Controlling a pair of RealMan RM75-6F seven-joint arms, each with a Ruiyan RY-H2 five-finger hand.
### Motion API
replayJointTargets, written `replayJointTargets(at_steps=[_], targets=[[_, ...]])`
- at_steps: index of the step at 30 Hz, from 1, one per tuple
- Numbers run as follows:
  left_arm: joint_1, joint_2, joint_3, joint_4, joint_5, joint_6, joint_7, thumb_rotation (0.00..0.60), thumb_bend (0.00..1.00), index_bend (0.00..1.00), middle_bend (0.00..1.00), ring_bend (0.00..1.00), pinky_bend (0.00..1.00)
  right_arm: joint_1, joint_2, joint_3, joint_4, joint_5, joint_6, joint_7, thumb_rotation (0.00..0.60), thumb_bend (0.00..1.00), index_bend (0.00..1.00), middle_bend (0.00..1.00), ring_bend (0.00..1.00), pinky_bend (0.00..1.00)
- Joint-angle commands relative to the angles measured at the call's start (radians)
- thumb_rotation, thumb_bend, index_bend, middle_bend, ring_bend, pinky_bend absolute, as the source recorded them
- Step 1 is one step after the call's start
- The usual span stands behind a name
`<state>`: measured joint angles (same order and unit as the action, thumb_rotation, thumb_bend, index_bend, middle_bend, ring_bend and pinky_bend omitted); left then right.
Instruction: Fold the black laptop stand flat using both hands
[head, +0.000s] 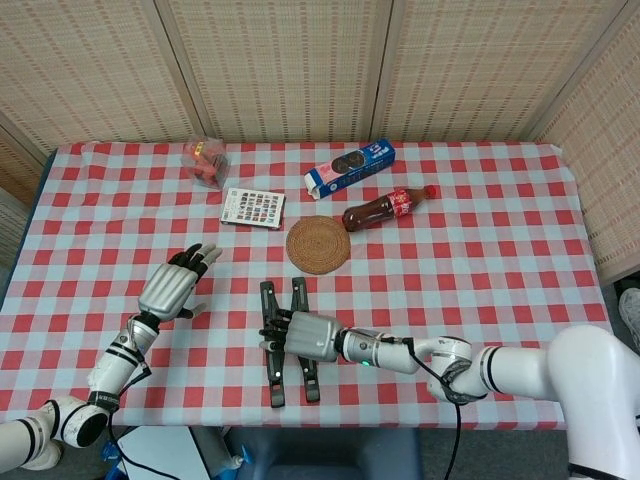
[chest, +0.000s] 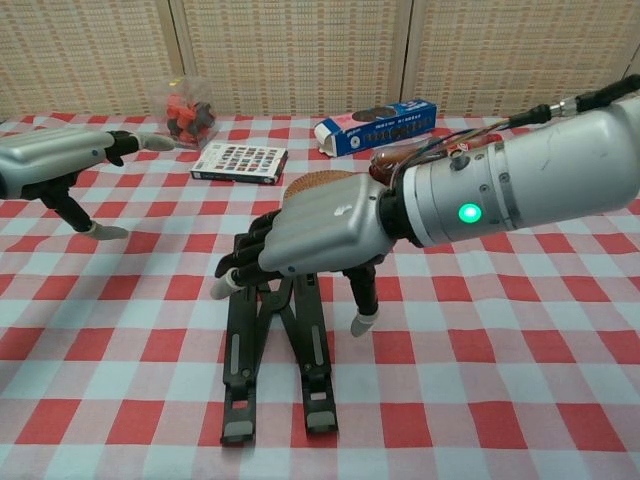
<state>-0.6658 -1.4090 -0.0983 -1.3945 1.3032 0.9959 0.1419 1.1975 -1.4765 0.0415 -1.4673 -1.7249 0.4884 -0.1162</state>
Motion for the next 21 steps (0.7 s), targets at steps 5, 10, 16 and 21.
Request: replayJointTargets(at_steps=[5,10,16,21], targets=[[0.014,0.002,0.005,0.011,0.003,0.000,-0.033,0.600,0.22,0.00,0.00,0.00,0.17,0.055,-0.057,-0.048,0.067,-0.058,0.003,0.034,0.600,0.00,0.00,0.00,0.00,0.00],[0.020,0.001,0.004,0.023,0.006,-0.001,-0.054,0.600,0.22,0.00,0.00,0.00,0.17,0.084,-0.089,-0.075,0.106,-0.076,0.010,0.065,0.600,0.00,0.00,0.00,0.00,0.00],[0.027,0.000,0.005,0.034,0.013,0.002,-0.071,0.600,0.22,0.00,0.00,0.00,0.17,0.108,-0.120,-0.101,0.149,-0.090,0.020,0.087,0.600,0.00,0.00,0.00,0.00,0.00],[0.033,-0.001,0.006,0.039,0.014,0.003,-0.081,0.600,0.22,0.00,0.00,0.00,0.17,0.118,-0.133,-0.113,0.171,-0.090,0.034,0.105,0.600,0.00,0.00,0.03,0.00,0.00]])
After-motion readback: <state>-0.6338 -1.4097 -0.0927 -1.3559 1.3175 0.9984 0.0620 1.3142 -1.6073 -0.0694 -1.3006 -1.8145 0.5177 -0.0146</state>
